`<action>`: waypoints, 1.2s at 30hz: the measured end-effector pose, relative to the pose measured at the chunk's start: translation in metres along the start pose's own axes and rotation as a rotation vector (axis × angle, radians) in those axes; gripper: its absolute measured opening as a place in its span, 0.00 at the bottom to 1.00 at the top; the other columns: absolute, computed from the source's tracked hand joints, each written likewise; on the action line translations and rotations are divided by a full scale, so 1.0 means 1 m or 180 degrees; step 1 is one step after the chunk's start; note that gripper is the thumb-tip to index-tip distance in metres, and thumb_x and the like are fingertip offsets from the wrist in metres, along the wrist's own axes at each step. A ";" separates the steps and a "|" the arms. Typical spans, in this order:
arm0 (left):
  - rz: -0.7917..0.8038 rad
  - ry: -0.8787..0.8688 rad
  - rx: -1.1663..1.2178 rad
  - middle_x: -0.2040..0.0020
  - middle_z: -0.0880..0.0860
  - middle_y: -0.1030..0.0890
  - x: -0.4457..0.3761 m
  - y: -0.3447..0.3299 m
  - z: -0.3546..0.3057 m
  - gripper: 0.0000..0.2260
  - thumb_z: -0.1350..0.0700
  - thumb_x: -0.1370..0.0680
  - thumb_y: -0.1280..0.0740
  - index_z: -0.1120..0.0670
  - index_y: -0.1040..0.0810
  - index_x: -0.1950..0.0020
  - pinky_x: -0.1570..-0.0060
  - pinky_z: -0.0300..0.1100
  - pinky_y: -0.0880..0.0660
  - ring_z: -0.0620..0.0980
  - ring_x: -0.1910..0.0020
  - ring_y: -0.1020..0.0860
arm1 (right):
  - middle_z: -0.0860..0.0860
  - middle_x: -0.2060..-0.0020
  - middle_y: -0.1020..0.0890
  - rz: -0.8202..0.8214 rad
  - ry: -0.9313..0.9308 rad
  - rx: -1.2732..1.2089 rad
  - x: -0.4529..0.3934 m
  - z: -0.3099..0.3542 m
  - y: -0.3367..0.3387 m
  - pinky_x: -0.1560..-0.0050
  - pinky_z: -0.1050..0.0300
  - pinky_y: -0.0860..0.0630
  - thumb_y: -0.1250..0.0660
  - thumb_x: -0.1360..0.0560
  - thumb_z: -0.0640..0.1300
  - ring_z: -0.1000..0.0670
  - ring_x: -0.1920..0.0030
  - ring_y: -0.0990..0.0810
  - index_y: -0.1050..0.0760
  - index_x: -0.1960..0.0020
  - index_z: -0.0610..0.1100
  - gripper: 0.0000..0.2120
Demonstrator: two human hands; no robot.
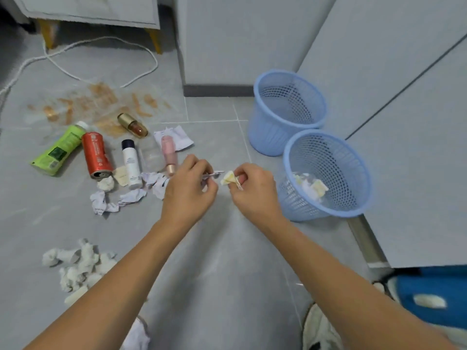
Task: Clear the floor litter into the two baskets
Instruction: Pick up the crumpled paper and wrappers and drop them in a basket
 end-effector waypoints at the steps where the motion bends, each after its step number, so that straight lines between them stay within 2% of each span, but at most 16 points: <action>1: 0.0023 -0.0101 0.0110 0.55 0.49 0.27 -0.009 -0.008 -0.024 0.03 0.60 0.27 0.32 0.53 0.23 0.55 0.60 0.51 0.25 0.49 0.60 0.25 | 0.54 0.64 0.20 -0.0210 -0.0097 0.0033 -0.005 -0.008 0.029 0.58 0.53 0.25 0.27 0.30 0.41 0.49 0.61 0.21 0.21 0.57 0.46 0.04; 4: 0.0121 -0.0330 0.0315 0.55 0.49 0.27 -0.036 -0.034 -0.088 0.02 0.59 0.27 0.33 0.53 0.24 0.55 0.60 0.50 0.25 0.49 0.61 0.24 | 0.55 0.67 0.20 -0.0782 -0.0476 0.0158 -0.013 -0.041 0.111 0.58 0.54 0.25 0.27 0.31 0.42 0.50 0.62 0.20 0.20 0.58 0.47 0.04; 7: 0.0286 -0.0578 0.0411 0.54 0.50 0.26 -0.057 -0.068 -0.141 0.02 0.58 0.26 0.32 0.54 0.23 0.54 0.59 0.53 0.25 0.52 0.59 0.23 | 0.54 0.68 0.20 -0.1140 -0.0804 0.0273 -0.013 -0.077 0.166 0.59 0.53 0.23 0.28 0.32 0.40 0.51 0.64 0.21 0.20 0.59 0.47 0.04; 9: 0.0735 -0.0611 0.0311 0.47 0.51 0.24 -0.067 -0.100 -0.164 0.10 0.52 0.24 0.30 0.52 0.19 0.44 0.52 0.53 0.22 0.54 0.51 0.20 | 0.53 0.65 0.18 -0.1050 -0.1029 0.0430 -0.014 -0.104 0.182 0.56 0.54 0.22 0.28 0.31 0.40 0.50 0.61 0.19 0.18 0.55 0.47 0.06; 11: 0.1230 -0.0565 0.0113 0.38 0.51 0.25 -0.066 -0.127 -0.173 0.21 0.45 0.23 0.29 0.48 0.22 0.31 0.43 0.53 0.23 0.54 0.42 0.21 | 0.49 0.52 0.15 -0.0591 -0.1278 0.0631 -0.013 -0.128 0.180 0.48 0.57 0.23 0.27 0.31 0.41 0.47 0.50 0.17 0.17 0.44 0.46 0.16; 12: 0.1283 -0.0572 0.0049 0.36 0.51 0.25 -0.064 -0.132 -0.173 0.24 0.43 0.23 0.30 0.48 0.24 0.28 0.42 0.53 0.23 0.54 0.39 0.22 | 0.47 0.46 0.16 -0.0420 -0.1350 0.0727 -0.012 -0.136 0.177 0.45 0.56 0.24 0.27 0.32 0.40 0.45 0.44 0.18 0.19 0.39 0.47 0.21; 14: 0.1106 -0.0640 0.0014 0.37 0.51 0.24 -0.054 -0.122 -0.167 0.21 0.44 0.21 0.32 0.47 0.24 0.29 0.44 0.52 0.23 0.53 0.40 0.22 | 0.47 0.40 0.19 -0.0426 -0.1245 0.0846 -0.007 -0.134 0.175 0.43 0.53 0.24 0.30 0.33 0.39 0.44 0.39 0.20 0.20 0.37 0.47 0.24; 16: 0.0877 -0.0645 -0.0018 0.42 0.50 0.23 -0.040 -0.102 -0.145 0.17 0.46 0.21 0.34 0.48 0.22 0.33 0.49 0.50 0.22 0.53 0.42 0.22 | 0.48 0.44 0.19 -0.0559 -0.1008 0.0805 -0.003 -0.116 0.165 0.48 0.54 0.25 0.33 0.32 0.37 0.45 0.42 0.21 0.19 0.41 0.46 0.20; 19: 0.0742 -0.0402 -0.0117 0.46 0.48 0.24 -0.013 -0.067 -0.085 0.12 0.48 0.21 0.35 0.48 0.21 0.39 0.53 0.49 0.22 0.51 0.45 0.23 | 0.49 0.52 0.20 -0.0597 -0.0557 0.0575 0.004 -0.077 0.123 0.50 0.48 0.24 0.34 0.31 0.37 0.44 0.49 0.21 0.20 0.50 0.46 0.11; 22: 0.0638 -0.0004 -0.0194 0.48 0.47 0.24 0.018 -0.027 -0.010 0.10 0.50 0.21 0.35 0.48 0.21 0.40 0.53 0.50 0.22 0.49 0.47 0.23 | 0.49 0.55 0.21 -0.0382 -0.0082 0.0327 0.014 -0.033 0.056 0.50 0.45 0.23 0.34 0.31 0.36 0.45 0.52 0.21 0.21 0.51 0.45 0.10; 26: 0.0364 0.0602 -0.0369 0.50 0.46 0.24 0.062 0.034 0.084 0.09 0.53 0.22 0.35 0.47 0.22 0.43 0.53 0.50 0.23 0.48 0.48 0.24 | 0.52 0.56 0.24 0.0274 0.0483 0.0182 0.038 0.027 -0.047 0.54 0.45 0.23 0.37 0.30 0.40 0.47 0.53 0.22 0.23 0.50 0.47 0.10; 29: 0.0103 0.0990 -0.0501 0.49 0.46 0.22 0.100 0.074 0.138 0.10 0.54 0.23 0.34 0.49 0.21 0.42 0.52 0.49 0.24 0.50 0.45 0.25 | 0.54 0.55 0.25 0.0832 0.0788 0.0137 0.062 0.064 -0.117 0.54 0.46 0.22 0.35 0.28 0.39 0.48 0.52 0.23 0.23 0.49 0.47 0.10; 33: -0.0249 0.1434 -0.0618 0.47 0.48 0.23 0.155 0.118 0.194 0.13 0.57 0.24 0.33 0.50 0.20 0.40 0.50 0.48 0.25 0.50 0.43 0.27 | 0.54 0.51 0.25 0.1680 0.1176 0.0175 0.100 0.105 -0.200 0.51 0.47 0.21 0.33 0.26 0.40 0.50 0.48 0.23 0.23 0.44 0.49 0.12; 36: -0.0468 0.1850 -0.0593 0.44 0.48 0.25 0.194 0.136 0.237 0.16 0.58 0.25 0.33 0.50 0.20 0.37 0.47 0.51 0.24 0.52 0.42 0.28 | 0.52 0.45 0.25 0.2146 0.1363 0.0285 0.124 0.130 -0.249 0.47 0.47 0.22 0.32 0.25 0.42 0.47 0.43 0.24 0.24 0.39 0.49 0.14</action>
Point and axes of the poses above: each hand's wrist, its own x-axis away from the middle knuckle, its own y-axis out of the back of the hand, z = x × y, the point moved 9 cm from there along -x, towards the middle knuckle
